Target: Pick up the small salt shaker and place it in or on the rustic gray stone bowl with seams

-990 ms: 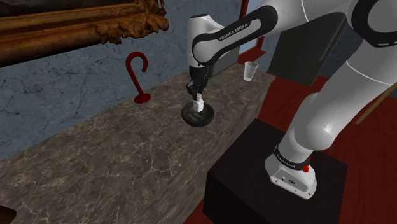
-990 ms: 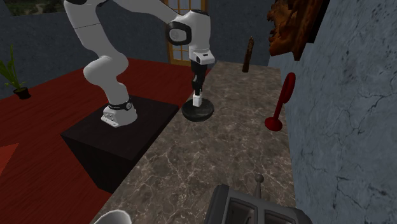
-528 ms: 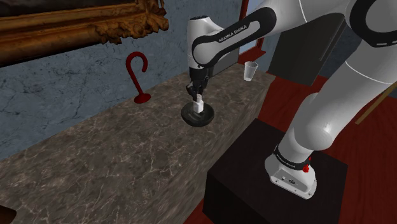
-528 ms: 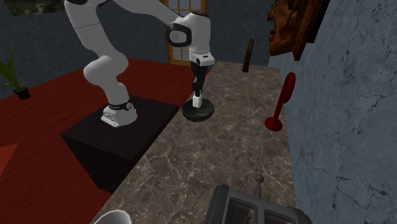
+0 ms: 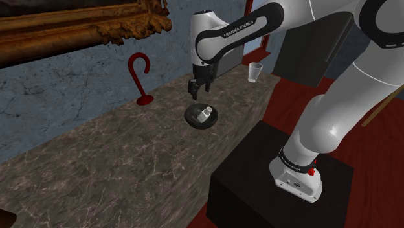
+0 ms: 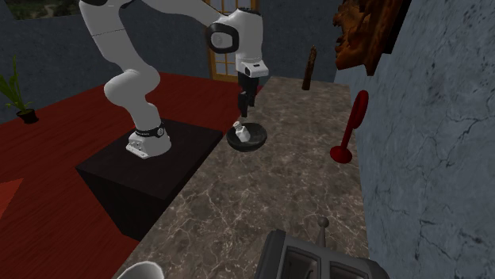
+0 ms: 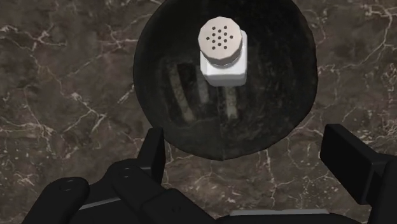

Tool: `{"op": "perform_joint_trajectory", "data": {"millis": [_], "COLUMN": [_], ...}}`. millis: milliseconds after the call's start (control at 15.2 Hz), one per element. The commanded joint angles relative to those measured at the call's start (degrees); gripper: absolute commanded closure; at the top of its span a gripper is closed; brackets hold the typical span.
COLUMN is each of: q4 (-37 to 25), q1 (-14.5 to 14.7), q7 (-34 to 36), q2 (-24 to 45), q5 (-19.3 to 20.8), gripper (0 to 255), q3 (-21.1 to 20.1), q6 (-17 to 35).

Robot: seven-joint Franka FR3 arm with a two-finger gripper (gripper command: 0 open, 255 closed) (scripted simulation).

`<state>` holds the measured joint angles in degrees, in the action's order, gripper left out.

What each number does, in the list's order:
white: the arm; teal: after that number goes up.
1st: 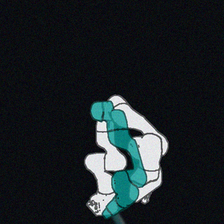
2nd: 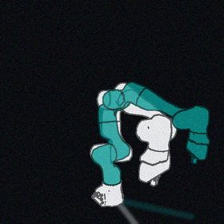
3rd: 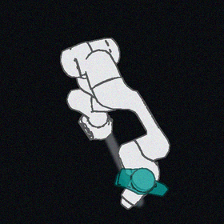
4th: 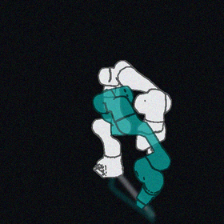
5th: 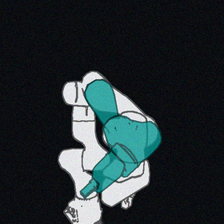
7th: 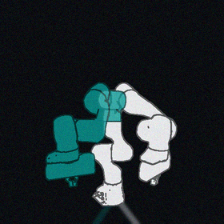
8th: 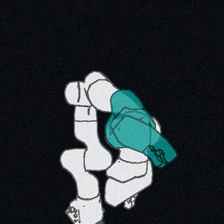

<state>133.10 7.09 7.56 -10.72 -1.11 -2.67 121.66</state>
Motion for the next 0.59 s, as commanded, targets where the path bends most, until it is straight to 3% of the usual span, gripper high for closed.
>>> {"op": "perform_joint_trajectory", "data": {"millis": [0, 528], "q4": [-2.1, -3.1], "q1": [0.1, 0.1], "q7": [0.2, 0.2], "q2": [-1.4, -1.9], "q5": [-0.1, -0.1], "gripper": [0, 0], "q3": [-0.1, -0.1], "q6": [-3.5, -5.1]}}
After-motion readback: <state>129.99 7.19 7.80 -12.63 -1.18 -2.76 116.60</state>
